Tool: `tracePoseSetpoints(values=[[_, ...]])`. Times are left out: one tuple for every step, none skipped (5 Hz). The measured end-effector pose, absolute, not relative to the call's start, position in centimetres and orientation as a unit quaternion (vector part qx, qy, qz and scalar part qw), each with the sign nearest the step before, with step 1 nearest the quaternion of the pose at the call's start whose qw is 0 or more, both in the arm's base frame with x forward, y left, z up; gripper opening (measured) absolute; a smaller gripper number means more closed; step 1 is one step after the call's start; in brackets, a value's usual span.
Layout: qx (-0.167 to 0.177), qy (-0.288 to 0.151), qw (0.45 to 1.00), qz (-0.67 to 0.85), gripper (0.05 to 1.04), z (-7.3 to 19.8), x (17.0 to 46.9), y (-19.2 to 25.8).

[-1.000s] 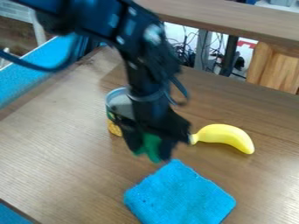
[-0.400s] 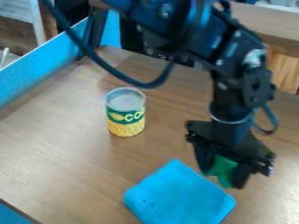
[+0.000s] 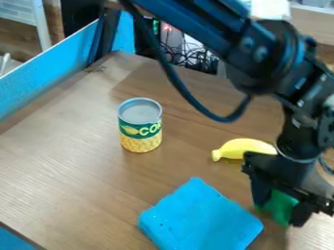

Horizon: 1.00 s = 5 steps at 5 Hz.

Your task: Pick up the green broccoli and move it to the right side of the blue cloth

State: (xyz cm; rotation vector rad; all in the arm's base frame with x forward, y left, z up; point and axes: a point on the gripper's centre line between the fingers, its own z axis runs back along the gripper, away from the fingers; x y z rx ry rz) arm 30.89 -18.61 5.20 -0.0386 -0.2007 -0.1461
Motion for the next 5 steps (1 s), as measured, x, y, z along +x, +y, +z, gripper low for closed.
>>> tracePoseSetpoints(values=[[-0.019,-0.119,0.989,-0.081,0.734,5.2,33.0,-19.9],[-0.015,-0.117,0.989,-0.089,0.778,5.2,33.7,-20.4],[0.014,-0.103,0.991,-0.088,1.004,4.7,33.1,-19.3],[0.014,-0.123,0.989,-0.084,1.008,7.5,32.2,-18.3],[0.008,-0.135,0.988,-0.08,1.004,11.1,30.1,-16.8]])
